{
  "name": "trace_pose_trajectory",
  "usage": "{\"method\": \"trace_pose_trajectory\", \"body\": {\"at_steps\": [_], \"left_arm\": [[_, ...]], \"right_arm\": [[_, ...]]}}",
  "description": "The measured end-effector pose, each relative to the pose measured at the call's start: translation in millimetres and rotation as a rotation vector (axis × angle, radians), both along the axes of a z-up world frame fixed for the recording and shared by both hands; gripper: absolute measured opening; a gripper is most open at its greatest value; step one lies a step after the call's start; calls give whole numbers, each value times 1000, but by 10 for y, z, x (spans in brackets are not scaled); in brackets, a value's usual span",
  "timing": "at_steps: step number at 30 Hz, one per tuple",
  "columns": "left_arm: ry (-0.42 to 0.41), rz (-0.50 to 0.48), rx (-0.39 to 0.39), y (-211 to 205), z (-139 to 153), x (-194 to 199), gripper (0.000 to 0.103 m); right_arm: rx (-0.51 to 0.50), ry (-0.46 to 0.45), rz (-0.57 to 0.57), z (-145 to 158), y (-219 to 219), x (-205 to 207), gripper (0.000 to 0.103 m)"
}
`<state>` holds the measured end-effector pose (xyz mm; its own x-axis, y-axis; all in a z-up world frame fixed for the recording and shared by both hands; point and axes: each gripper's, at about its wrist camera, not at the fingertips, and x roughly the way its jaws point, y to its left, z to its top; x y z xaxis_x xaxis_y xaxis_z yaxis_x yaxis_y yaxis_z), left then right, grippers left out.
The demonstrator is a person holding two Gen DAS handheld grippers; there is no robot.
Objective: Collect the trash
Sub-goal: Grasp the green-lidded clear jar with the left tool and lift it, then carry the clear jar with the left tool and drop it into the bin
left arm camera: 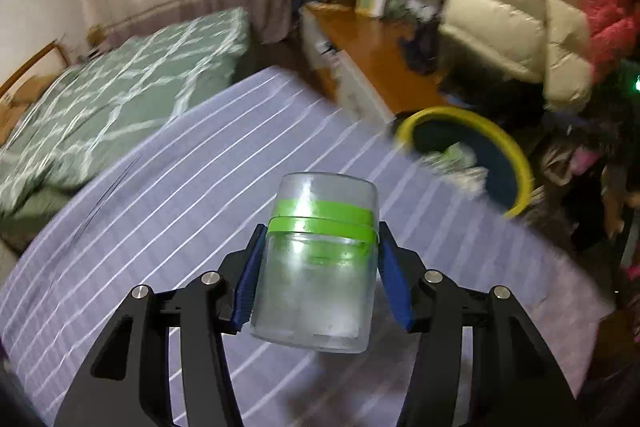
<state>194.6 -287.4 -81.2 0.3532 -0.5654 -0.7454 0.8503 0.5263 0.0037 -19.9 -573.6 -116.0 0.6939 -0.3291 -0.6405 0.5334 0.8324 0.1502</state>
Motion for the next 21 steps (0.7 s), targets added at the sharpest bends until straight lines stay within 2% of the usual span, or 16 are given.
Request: {"method": "trace_pose_trajectory", "body": {"at_steps": [4,8,13,17,18,19,21], "left_arm": [[2,-80,-20,-793,123,-207,53],[47,-119,-6,-1534,46,-299,53],[82,-156,71,-2304,-235,-435,53],[128,-140,143,-2672,-528,-461,54],[138,-133,153,-2706,-587,-461,58],[147,-124,160,-2719,-634,-456,74],[140,-105,160,-2692,-674,-478,79]], "right_arm": [[-16,-30,-14,116,-58,-340,76],[-44,-40,-34,193,-108,-598,76],[-80,-28,-61,204,-180,-772,76],[-74,-29,-82,201,-264,-846,77],[-74,-28,-87,202,-277,-858,78],[-75,-25,-89,199,-285,-864,79],[-73,-19,-91,186,-296,-874,80]]}}
